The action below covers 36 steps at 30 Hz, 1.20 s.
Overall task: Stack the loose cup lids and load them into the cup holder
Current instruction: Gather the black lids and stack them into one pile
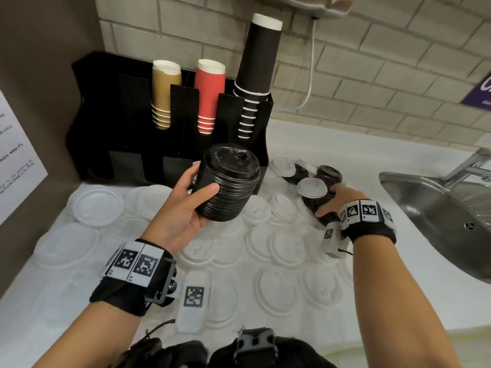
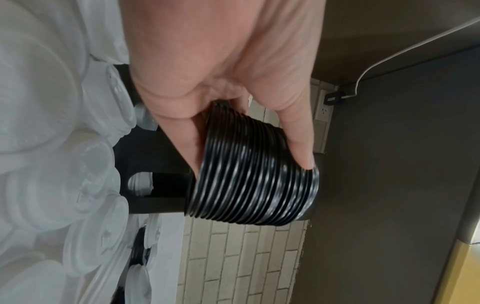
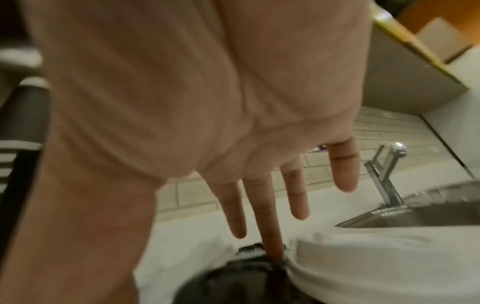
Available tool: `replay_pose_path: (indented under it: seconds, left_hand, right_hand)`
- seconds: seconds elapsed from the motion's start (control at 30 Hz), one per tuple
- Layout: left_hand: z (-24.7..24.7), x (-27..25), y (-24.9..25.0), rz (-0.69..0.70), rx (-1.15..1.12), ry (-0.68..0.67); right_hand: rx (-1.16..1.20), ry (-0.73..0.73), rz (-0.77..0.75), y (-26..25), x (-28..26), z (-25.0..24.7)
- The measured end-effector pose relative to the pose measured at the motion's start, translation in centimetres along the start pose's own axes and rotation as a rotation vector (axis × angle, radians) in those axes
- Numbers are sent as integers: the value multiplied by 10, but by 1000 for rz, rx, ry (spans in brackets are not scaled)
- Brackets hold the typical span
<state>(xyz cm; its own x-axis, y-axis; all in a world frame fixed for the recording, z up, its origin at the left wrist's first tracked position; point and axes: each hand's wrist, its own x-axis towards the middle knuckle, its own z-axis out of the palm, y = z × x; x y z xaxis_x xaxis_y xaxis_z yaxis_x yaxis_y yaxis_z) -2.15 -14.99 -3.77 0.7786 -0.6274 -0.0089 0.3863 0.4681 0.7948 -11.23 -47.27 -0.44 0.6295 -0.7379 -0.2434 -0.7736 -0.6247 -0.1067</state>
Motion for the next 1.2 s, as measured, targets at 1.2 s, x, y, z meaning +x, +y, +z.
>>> replay_pose_path:
  seconds: [1.2]
  left_hand:
    - [4,-1,-12,-41,100,-85]
  right_hand:
    - [704,12,-932,-107,-120,-35]
